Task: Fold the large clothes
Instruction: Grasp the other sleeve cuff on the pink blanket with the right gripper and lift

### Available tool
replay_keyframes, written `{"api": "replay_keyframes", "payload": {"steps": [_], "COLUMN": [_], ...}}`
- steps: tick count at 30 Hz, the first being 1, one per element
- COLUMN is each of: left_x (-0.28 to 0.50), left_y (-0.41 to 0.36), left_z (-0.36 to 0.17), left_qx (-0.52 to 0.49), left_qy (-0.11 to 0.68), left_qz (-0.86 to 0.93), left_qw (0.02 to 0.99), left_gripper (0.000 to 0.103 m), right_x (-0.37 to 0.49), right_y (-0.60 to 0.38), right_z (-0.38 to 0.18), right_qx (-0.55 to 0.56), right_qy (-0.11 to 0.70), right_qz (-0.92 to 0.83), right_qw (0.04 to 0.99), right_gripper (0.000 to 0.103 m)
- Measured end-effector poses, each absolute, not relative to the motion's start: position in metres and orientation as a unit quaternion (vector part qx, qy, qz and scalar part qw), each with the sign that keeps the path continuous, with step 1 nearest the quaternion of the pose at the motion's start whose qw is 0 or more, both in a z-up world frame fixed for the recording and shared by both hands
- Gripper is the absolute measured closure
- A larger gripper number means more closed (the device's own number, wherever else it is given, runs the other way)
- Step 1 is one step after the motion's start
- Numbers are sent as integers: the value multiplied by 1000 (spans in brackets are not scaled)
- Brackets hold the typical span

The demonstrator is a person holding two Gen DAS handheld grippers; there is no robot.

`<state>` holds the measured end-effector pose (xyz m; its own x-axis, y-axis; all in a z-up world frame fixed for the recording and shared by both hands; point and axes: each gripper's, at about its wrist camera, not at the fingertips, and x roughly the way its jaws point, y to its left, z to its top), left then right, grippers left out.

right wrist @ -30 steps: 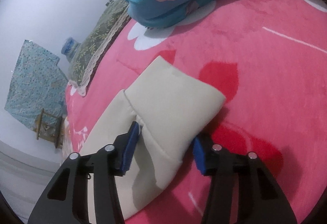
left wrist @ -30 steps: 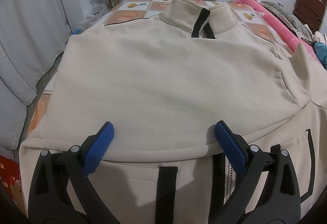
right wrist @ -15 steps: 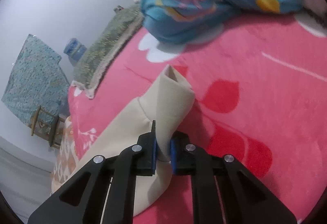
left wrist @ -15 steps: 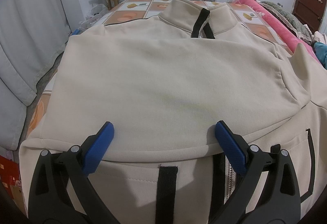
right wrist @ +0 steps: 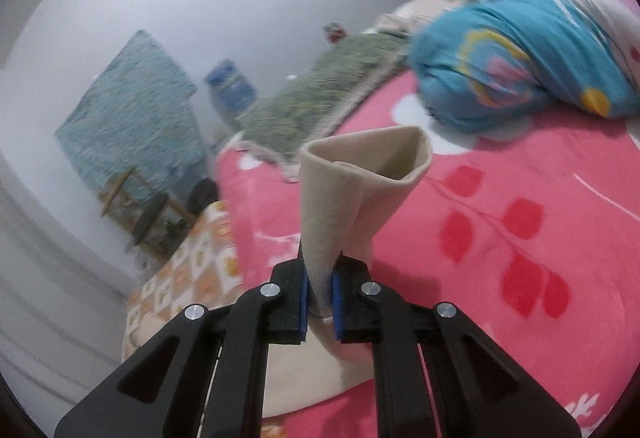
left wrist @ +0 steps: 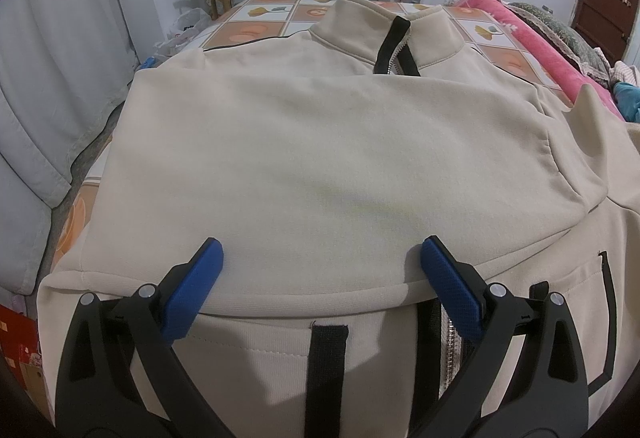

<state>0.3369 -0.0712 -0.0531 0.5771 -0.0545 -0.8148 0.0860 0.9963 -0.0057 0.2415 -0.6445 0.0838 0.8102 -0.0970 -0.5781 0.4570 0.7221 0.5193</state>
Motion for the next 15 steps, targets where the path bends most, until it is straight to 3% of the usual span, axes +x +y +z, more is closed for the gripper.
{"api": "replay_keyframes", "payload": {"steps": [15], "left_x": [329], "left_y": [-66], "left_z": [-37], "left_qx": [16], "left_qy": [448], "left_qz": [-40], "left_qw": [893], "left_gripper": [7], "right_x": [284], "right_y": [-505], "right_z": [162], "right_qx": [279], "right_qy": [250], "right_qz": [10], "right_qw": [927], "right_gripper": [94]}}
